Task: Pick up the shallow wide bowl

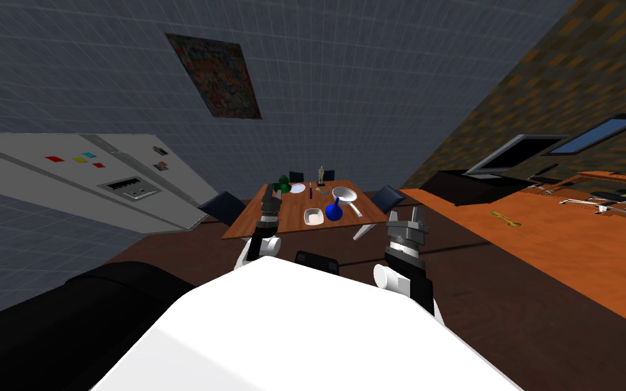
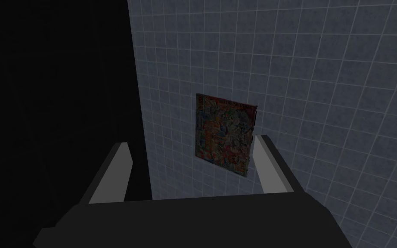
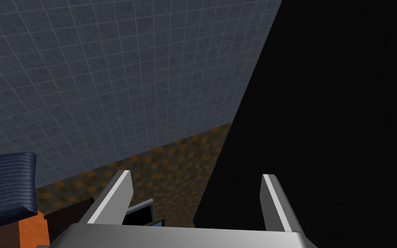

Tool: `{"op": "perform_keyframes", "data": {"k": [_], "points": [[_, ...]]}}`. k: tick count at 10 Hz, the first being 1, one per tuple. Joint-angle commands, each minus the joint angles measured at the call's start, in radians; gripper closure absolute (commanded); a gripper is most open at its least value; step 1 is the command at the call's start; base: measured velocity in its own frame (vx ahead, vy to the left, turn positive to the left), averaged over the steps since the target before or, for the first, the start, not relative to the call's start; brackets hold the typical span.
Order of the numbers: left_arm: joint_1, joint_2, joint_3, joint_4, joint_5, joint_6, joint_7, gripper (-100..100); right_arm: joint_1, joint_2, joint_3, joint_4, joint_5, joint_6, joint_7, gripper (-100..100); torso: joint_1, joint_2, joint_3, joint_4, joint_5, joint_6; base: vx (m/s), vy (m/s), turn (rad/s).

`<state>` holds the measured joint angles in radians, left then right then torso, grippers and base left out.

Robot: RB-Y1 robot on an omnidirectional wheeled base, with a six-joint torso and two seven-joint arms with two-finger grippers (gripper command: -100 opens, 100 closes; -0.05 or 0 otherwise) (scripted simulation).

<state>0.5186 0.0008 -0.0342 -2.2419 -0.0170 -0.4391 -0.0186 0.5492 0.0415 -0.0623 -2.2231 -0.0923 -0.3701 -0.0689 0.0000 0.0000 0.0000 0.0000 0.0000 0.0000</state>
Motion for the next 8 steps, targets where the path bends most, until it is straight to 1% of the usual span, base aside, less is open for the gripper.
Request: {"op": "perform_keyframes", "data": {"k": [1,3,5,8], "points": [[-0.002,0.031,0.002,0.006,0.002,0.011,0.003,-100,0.0,0.0,0.0,0.0,0.0,0.0,0.0,0,0.0,0.0,0.0,0.0,0.0,0.0,0.0,-0.011,0.001],[-0.006,0.073,0.007,0.02,0.007,0.036,0.01,-100,0.0,0.0,0.0,0.0,0.0,0.0,0.0,0,-0.002,0.0,0.0,0.0,0.0,0.0,-0.008,-0.042,0.004],[-0.012,0.106,0.013,0.04,0.014,0.074,0.021,-100,0.0,0.0,0.0,0.0,0.0,0.0,0.0,0,-0.003,0.001,0.0,0.0,-0.001,0.0,-0.006,-0.062,0.004],[-0.023,0.136,0.027,0.077,0.028,0.147,0.043,-100,0.0,0.0,0.0,0.0,0.0,0.0,0.0,0,-0.006,0.0,0.0,0.0,-0.001,0.0,-0.009,-0.09,0.004]]}}
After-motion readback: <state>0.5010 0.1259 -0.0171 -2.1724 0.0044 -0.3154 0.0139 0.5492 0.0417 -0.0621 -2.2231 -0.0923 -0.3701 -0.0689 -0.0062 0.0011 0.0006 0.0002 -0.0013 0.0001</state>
